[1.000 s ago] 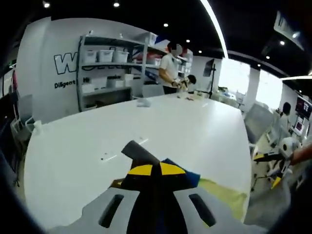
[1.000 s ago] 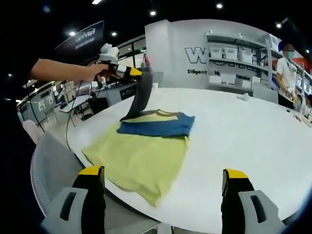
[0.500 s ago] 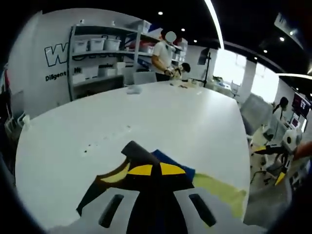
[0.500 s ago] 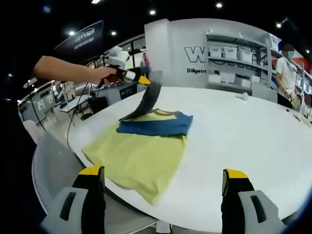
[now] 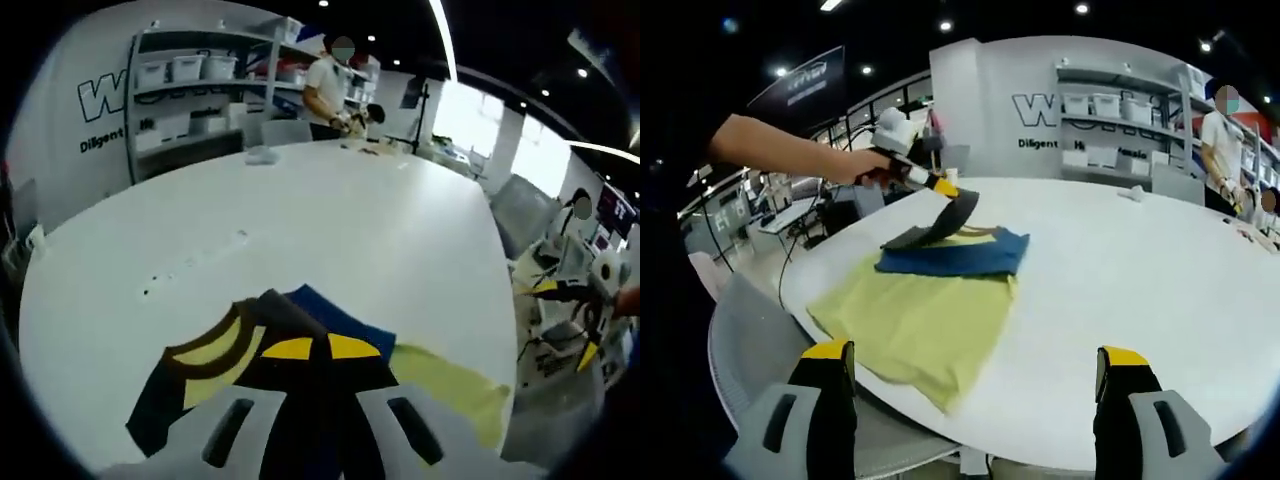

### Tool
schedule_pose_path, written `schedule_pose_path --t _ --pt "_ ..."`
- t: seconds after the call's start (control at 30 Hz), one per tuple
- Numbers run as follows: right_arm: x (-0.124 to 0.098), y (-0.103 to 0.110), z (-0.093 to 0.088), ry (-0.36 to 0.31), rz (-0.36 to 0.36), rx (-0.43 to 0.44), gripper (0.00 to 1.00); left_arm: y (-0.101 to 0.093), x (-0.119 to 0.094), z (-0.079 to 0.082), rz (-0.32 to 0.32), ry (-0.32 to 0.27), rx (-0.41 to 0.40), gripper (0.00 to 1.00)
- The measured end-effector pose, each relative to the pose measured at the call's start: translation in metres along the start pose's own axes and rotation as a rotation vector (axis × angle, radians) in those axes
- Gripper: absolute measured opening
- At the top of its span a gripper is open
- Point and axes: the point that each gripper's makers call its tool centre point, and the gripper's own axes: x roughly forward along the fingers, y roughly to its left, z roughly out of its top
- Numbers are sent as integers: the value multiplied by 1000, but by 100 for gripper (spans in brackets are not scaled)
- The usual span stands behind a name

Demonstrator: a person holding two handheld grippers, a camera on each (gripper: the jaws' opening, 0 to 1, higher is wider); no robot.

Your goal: Fold the garment on the visible template until the final outline fits inside the template.

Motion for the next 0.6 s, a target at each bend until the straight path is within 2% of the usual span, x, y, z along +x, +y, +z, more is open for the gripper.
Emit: schedule_pose_path --t 0.23,0.43,0.6 --pt "2 0 -3 -2 8 27 99 -3 19 -11 -5 38 -7 3" --pt "2 -2 -5 7 14 25 99 -5 37 -31 -6 92 -16 3" --pt "1 -8 -8 9 13 38 99 -13 51 -41 -18 120 -19 3"
